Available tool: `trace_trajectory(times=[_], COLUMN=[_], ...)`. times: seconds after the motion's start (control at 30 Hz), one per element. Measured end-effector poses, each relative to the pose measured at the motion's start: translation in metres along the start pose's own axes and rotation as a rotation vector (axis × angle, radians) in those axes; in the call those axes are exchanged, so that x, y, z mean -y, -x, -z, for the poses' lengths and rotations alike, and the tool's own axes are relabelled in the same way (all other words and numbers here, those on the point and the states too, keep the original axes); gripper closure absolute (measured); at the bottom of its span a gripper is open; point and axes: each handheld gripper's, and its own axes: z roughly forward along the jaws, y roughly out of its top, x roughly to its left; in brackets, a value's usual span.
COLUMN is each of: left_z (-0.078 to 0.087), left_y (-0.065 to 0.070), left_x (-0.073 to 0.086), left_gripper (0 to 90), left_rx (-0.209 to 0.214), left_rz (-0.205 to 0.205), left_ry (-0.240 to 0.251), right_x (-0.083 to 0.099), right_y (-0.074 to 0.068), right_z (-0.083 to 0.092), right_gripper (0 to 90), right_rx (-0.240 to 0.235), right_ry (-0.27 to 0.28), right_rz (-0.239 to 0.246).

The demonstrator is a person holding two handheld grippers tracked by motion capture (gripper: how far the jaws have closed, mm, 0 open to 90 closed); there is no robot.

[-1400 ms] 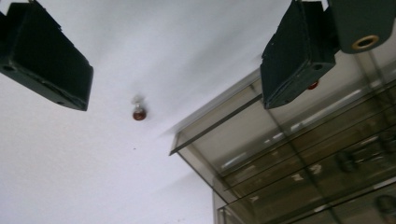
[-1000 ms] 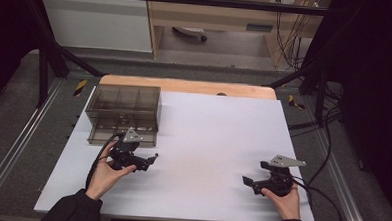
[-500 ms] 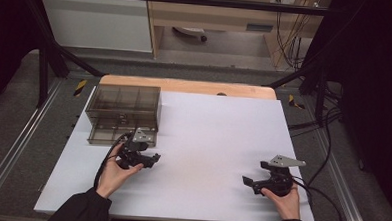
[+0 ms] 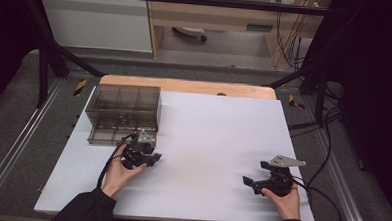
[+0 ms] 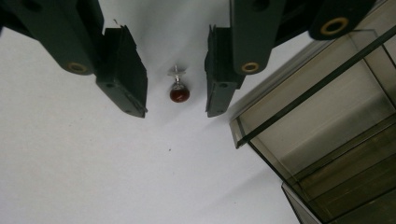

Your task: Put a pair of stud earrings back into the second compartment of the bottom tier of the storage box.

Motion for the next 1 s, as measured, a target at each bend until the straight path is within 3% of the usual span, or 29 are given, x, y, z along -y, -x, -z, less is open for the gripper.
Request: trace_trajectory(times=[0.57,1.0], left_z=[-0.0041,-0.0040], left_y=[-0.0009,-0.0009], left_x=[0.0021,0.0022], left_gripper=[78.7,79.3], left_rx=[-0.003,-0.002], left_rz=[-0.017,-0.017], left_ry=[-0.001,-0.001], right_x=[0.0000,0.0000], right_y=[0.0000,-0.0001], right_z=[0.0000,-0.0001], right_gripper=[1.0,1.0], right_rx=[0.000,0.001], right_ry=[0.000,-0.002], right_rz=[-0.001,-0.001])
